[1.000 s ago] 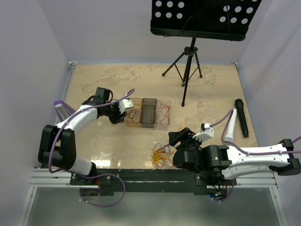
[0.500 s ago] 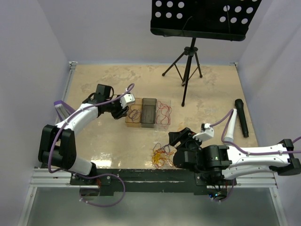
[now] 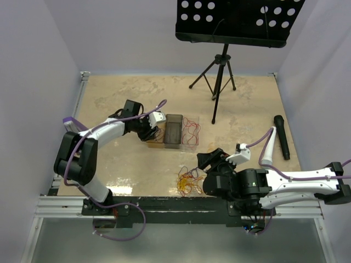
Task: Untangle the cables
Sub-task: Place the cable in the bin.
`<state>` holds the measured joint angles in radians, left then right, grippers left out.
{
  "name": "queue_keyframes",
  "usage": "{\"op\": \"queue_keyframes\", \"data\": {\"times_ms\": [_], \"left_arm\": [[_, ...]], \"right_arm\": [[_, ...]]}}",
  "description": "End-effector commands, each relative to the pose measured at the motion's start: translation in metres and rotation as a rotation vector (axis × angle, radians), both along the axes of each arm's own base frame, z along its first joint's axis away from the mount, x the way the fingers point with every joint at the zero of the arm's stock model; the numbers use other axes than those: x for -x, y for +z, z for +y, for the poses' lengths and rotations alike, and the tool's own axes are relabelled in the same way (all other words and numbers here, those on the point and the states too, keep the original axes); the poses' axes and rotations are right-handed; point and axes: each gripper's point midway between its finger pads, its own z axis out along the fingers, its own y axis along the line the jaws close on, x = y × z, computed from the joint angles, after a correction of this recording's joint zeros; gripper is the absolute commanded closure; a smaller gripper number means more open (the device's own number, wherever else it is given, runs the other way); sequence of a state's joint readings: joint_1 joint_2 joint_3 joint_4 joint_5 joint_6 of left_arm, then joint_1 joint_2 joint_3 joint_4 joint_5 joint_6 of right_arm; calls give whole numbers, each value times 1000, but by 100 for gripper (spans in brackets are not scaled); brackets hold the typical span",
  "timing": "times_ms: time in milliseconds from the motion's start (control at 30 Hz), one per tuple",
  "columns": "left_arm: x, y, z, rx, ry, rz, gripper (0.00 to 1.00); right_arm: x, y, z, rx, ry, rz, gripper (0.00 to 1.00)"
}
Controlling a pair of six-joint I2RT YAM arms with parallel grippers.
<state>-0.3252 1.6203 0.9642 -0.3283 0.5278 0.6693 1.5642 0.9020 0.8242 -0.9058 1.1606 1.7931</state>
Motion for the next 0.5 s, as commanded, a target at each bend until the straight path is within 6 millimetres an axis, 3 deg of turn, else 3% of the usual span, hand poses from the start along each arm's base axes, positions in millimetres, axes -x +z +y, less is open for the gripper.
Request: {"op": "queue_keyframes", "data": {"times_ms": [0,300,467], "left_arm": [[-25,16,-15,17,13,-67,54],[-26,-3,-16,-23,43,-4,54],[-18,12,-8,-44,54,-6,50]], "right_arm": [[-3,3,-4,-29,-26,-19,31],[-8,4,10,-4,-20,-33,31],[-41,21,28,71,37,-74,31]]}}
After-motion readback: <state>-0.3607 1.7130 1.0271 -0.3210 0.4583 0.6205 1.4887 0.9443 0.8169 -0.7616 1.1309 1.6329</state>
